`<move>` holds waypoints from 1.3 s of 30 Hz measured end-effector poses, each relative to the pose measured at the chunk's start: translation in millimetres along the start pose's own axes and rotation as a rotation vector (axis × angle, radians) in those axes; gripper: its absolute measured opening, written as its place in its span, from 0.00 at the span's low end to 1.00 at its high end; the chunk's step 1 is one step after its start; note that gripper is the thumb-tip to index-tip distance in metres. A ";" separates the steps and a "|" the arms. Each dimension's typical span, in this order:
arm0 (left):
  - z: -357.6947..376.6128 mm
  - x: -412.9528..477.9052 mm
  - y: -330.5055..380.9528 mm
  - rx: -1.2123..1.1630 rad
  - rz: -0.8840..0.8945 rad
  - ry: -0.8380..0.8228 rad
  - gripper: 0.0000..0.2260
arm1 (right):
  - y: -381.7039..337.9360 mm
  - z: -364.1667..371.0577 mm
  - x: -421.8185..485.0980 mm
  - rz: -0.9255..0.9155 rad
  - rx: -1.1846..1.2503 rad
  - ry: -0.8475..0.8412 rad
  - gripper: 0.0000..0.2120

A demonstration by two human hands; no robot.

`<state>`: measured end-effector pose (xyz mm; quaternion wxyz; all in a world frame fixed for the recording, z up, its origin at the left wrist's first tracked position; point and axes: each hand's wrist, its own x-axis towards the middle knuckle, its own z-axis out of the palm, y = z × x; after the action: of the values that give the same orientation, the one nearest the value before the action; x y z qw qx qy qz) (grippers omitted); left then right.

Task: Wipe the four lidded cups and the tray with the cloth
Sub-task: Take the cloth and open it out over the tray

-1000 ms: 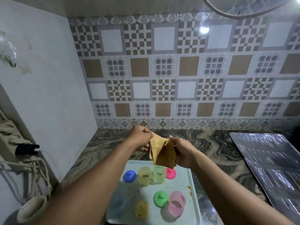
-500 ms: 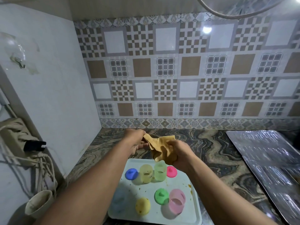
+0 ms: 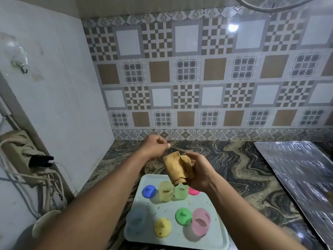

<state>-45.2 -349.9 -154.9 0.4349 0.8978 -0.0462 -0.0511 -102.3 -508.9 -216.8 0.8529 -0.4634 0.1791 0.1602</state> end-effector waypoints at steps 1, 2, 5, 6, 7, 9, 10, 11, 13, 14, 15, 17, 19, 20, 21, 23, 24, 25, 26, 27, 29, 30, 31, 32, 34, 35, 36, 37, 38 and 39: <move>-4.7 0.8 -5.7 0.049 0.002 -0.095 0.05 | -0.2 1.2 -0.1 0.005 -0.015 0.006 0.14; -8.4 1.0 -10.6 0.075 -0.009 -0.180 0.05 | -0.8 2.8 0.7 0.000 -0.013 0.005 0.12; -11.3 5.8 -22.1 0.076 0.024 -0.224 0.02 | -3.8 3.8 8.5 0.006 -0.038 0.031 0.10; -11.2 8.6 -24.9 0.071 0.039 -0.203 0.02 | -4.7 3.6 11.1 0.011 -0.037 0.026 0.10; -10.6 11.2 -26.5 0.057 0.043 -0.182 0.03 | -5.9 3.0 10.4 0.007 -0.024 0.037 0.11; -11.7 16.2 -29.0 -0.039 0.010 -0.138 0.05 | -6.4 -1.5 10.2 -0.021 0.069 0.008 0.11; -13.2 18.1 -29.3 -0.119 -0.017 -0.122 0.06 | -5.9 -5.1 11.4 -0.042 0.123 -0.045 0.06; -14.4 19.4 -29.2 -0.203 -0.039 -0.112 0.06 | -4.7 -6.8 12.0 -0.084 0.210 -0.082 0.06; -15.8 22.1 -29.8 -0.288 -0.057 -0.102 0.06 | 0.6 -13.5 22.8 -0.111 0.321 -0.121 0.24; -14.7 23.2 -29.8 -0.287 -0.050 -0.102 0.06 | 2.5 -10.7 20.7 -0.113 0.373 -0.142 0.22; -12.2 23.4 -29.5 -0.283 -0.034 -0.102 0.06 | 5.0 -8.3 19.6 -0.096 0.399 -0.144 0.16; -7.8 23.0 -27.6 -0.293 0.011 -0.095 0.07 | 8.6 -2.4 18.6 -0.093 0.412 -0.138 0.06; -6.4 24.1 -26.2 -0.291 0.061 -0.092 0.07 | 8.3 -2.0 22.0 -0.110 0.383 -0.111 0.11; -7.1 24.7 -25.3 -0.290 0.083 -0.102 0.07 | 7.6 -1.7 22.8 -0.113 0.367 -0.103 0.12; -7.8 25.6 -23.9 -0.294 0.108 -0.118 0.07 | 6.2 -0.7 23.3 -0.114 0.333 -0.089 0.12; -9.4 26.3 -20.2 -0.289 0.163 -0.159 0.07 | 2.2 -0.3 25.3 -0.078 0.216 -0.055 0.15; -9.4 26.9 -18.5 -0.279 0.186 -0.178 0.07 | 0.6 0.1 25.5 -0.059 0.158 -0.051 0.19; -8.3 27.6 -16.6 -0.275 0.202 -0.190 0.07 | -1.3 0.9 24.2 -0.049 0.124 -0.068 0.23; -6.9 27.5 -14.6 -0.277 0.209 -0.198 0.07 | -3.2 1.0 23.5 -0.038 0.108 -0.080 0.25; -5.1 27.3 -12.6 -0.289 0.210 -0.201 0.07 | -5.0 1.2 23.0 -0.032 0.090 -0.091 0.26; -2.7 24.5 -8.3 -0.340 0.206 -0.204 0.06 | -8.4 4.0 20.5 -0.028 0.068 -0.095 0.26; -1.8 22.4 -6.0 -0.387 0.197 -0.212 0.04 | -9.7 5.1 19.2 -0.026 0.072 -0.096 0.27; -1.7 19.8 -3.9 -0.445 0.181 -0.227 0.03 | -10.2 6.0 18.0 -0.026 0.087 -0.104 0.29; -1.4 17.6 -1.7 -0.504 0.161 -0.246 0.04 | -10.3 5.5 16.3 -0.029 0.101 -0.116 0.31; -1.9 14.4 1.1 -0.586 0.137 -0.282 0.04 | -10.9 3.8 11.9 -0.038 0.125 -0.153 0.33; -2.3 13.2 1.9 -0.603 0.130 -0.298 0.03 | -11.6 2.7 10.0 -0.037 0.142 -0.178 0.35; -3.0 11.9 2.4 -0.611 0.122 -0.315 0.03 | -11.7 0.9 9.1 -0.036 0.155 -0.198 0.35; -3.7 11.3 2.6 -0.615 0.110 -0.330 0.03 | -11.6 -0.3 8.5 -0.038 0.166 -0.216 0.36; -5.0 9.9 2.9 -0.628 0.100 -0.347 0.03 | -11.2 -1.4 7.7 -0.038 0.168 -0.221 0.36; -5.9 9.0 2.9 -0.645 0.091 -0.364 0.03 | -10.5 -1.8 6.2 -0.041 0.161 -0.228 0.37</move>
<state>-35.6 -348.2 -149.5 0.6819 0.6880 -0.1440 -0.2023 -92.5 -515.2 -212.8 0.9052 -0.3759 0.0837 0.1797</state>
